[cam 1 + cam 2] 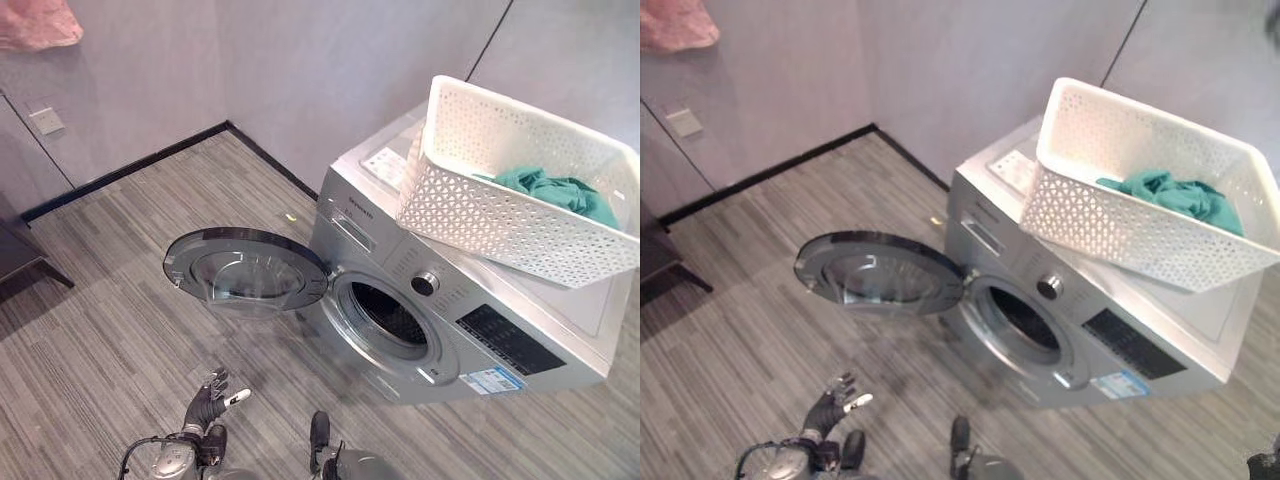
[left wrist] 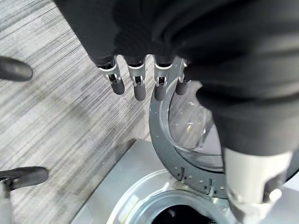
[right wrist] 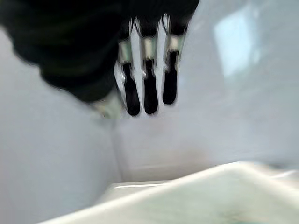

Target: Grab the laundry basket,head to the washer,open it,put in the laundry and shut it.

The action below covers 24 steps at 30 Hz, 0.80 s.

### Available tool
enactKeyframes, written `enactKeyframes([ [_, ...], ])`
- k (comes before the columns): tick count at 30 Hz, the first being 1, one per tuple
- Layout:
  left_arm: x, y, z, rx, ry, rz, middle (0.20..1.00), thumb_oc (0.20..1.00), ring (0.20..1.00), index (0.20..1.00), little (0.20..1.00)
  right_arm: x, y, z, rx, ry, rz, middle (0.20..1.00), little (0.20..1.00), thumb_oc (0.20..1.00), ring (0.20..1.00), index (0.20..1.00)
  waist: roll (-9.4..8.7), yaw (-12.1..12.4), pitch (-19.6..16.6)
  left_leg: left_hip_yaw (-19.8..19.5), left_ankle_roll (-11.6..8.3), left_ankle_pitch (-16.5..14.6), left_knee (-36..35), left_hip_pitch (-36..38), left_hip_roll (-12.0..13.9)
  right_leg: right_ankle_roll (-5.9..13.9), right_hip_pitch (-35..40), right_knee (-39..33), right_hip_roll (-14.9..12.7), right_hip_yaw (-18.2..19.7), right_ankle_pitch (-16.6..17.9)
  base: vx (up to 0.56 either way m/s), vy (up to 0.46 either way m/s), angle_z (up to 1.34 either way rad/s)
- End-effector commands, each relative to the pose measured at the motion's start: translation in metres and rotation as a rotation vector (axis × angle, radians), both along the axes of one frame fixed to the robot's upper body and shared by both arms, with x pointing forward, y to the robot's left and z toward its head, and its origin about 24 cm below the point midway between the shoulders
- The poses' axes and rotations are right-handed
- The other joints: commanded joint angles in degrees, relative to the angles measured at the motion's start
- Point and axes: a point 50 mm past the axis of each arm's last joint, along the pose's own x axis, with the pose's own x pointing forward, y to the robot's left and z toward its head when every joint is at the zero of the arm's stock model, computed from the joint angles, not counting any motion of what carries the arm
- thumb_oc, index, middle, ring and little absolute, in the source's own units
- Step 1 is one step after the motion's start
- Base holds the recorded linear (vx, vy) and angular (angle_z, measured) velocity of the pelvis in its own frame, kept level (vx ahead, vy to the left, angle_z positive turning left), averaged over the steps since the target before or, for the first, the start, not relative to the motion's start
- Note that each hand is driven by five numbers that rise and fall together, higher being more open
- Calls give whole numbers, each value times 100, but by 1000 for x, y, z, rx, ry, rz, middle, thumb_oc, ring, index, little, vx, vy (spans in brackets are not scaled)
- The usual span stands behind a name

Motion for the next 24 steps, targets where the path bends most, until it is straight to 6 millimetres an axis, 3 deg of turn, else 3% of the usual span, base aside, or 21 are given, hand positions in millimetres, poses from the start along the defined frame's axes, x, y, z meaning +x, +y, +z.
enactKeyframes([
  [1, 37, 7, 26, 35, -152, -60, 1000, 1000, 1000, 1000, 1000, -42, -28, 39, -43, -86, -103, 1000, 1000, 1000, 1000, 1000, -82, 66, 452, -111, 13, 2453, 62, 953, 121, 485, 46, 776, -276, 482, -1020, -48, -2, -7],
  [6, 37, 8, 30, 37, -167, -75, 1000, 1000, 1000, 1000, 1000, -36, -31, 14, -89, 58, -104, 1000, 1000, 1000, 1000, 1000, -32, 97, 641, -101, 7, 2454, 74, 811, 98, 487, -138, 806, -290, 495, -998, -49, -10, -5],
  [12, 37, 11, 34, 43, -179, -87, 1000, 1000, 1000, 1000, 1000, -33, -36, -3, -70, 109, -111, 1000, 1000, 1000, 1000, 1000, 39, 176, 754, -114, -1, 2453, 68, 651, 44, 505, -310, 808, -317, 512, -955, -14, -4, -1],
  [18, 38, 9, 37, 29, -192, -99, 1000, 1000, 1000, 1000, 1000, -19, -22, -14, -70, 153, -49, 1000, 1000, 1000, 1000, 1000, 115, 215, 831, -116, -2, 2453, 50, 530, 9, 527, -416, 765, -355, 518, -908, 1, -1, -1],
  [19, 38, 8, 37, 27, -190, -106, 1000, 1000, 1000, 1000, 1000, -15, -21, -25, -70, 198, -38, 1000, 1000, 1000, 1000, 1000, 160, 226, 880, -106, -2, 2453, 43, 489, 10, 521, -467, 770, -361, 513, -897, 8, -5, -5],
  [24, 38, 8, 38, 30, -192, -108, 1000, 1000, 1000, 1000, 1000, -11, -22, -41, -70, 254, -39, 1000, 1000, 1000, 1000, 1000, 182, 270, 941, -135, 3, 2452, 35, 413, -7, 521, -551, 791, -373, 484, -885, 0, -4, 1],
])
